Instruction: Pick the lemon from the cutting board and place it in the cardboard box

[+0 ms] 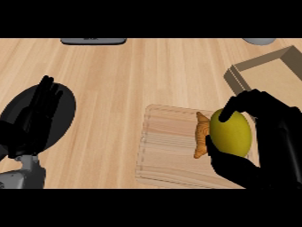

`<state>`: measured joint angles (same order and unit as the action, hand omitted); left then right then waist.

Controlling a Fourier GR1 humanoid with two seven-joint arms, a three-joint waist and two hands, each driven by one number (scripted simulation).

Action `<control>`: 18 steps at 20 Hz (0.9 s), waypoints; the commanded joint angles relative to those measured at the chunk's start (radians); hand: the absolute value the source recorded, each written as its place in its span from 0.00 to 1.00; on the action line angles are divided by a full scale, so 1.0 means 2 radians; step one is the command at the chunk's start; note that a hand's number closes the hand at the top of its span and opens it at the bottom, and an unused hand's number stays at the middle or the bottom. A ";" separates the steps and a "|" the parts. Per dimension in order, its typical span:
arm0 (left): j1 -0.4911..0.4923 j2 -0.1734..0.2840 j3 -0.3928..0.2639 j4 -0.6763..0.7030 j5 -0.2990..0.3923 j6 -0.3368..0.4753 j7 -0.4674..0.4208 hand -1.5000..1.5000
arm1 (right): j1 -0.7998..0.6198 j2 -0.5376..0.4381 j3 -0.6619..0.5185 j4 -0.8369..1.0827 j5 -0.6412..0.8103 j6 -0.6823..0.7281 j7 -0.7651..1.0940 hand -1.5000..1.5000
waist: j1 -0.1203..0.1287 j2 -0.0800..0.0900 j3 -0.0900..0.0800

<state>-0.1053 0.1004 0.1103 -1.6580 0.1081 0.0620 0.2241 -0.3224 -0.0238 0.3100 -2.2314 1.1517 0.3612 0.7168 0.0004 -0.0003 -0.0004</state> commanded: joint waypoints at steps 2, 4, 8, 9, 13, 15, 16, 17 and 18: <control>-0.005 -0.009 -0.010 0.005 -0.010 0.009 -0.001 0.50 | -0.012 -0.033 -0.116 0.053 -0.046 -0.017 -0.048 1.00 | 0.000 0.001 0.000; -0.005 -0.025 -0.026 0.010 -0.030 0.024 -0.012 0.50 | -0.043 -0.049 -0.164 0.083 -0.075 -0.012 -0.067 1.00 | 0.001 0.001 0.000; -0.005 -0.001 -0.003 -0.021 0.000 0.006 0.019 0.50 | -0.055 -0.104 -0.213 0.155 -0.060 -0.050 -0.114 1.00 | 0.004 0.001 0.000; 0.008 -0.009 -0.018 -0.010 -0.020 0.008 -0.012 0.50 | -0.047 -0.110 -0.203 0.153 -0.040 -0.060 -0.117 1.00 | 0.002 0.001 0.000; 0.008 -0.004 -0.002 -0.008 -0.005 0.003 -0.006 0.50 | -0.062 -0.168 -0.271 0.261 -0.072 -0.095 -0.200 1.00 | 0.005 0.002 0.000; -0.015 -0.001 -0.007 -0.026 -0.010 0.014 0.029 0.50 | -0.055 -0.168 -0.253 0.281 -0.048 -0.111 -0.207 1.00 | 0.003 0.001 0.000; 0.006 -0.016 -0.014 0.003 -0.015 0.009 -0.018 0.50 | -0.080 -0.159 -0.241 0.326 -0.037 -0.129 -0.207 1.00 | 0.005 0.002 0.000; 0.026 0.005 0.000 -0.031 0.007 -0.013 0.001 0.50 | -0.102 -0.177 -0.262 0.367 -0.048 -0.134 -0.226 1.00 | 0.009 0.002 0.000; -0.003 0.002 -0.010 -0.033 -0.006 0.006 0.032 0.50 | -0.100 -0.172 -0.260 0.403 -0.037 -0.167 -0.241 1.00 | 0.008 0.002 0.001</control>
<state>-0.0940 0.0950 0.0957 -1.6958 0.0981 0.0670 0.2391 -0.4718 -0.3342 -0.1810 -1.6339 1.0540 0.1286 0.3205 0.0108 0.0029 0.0003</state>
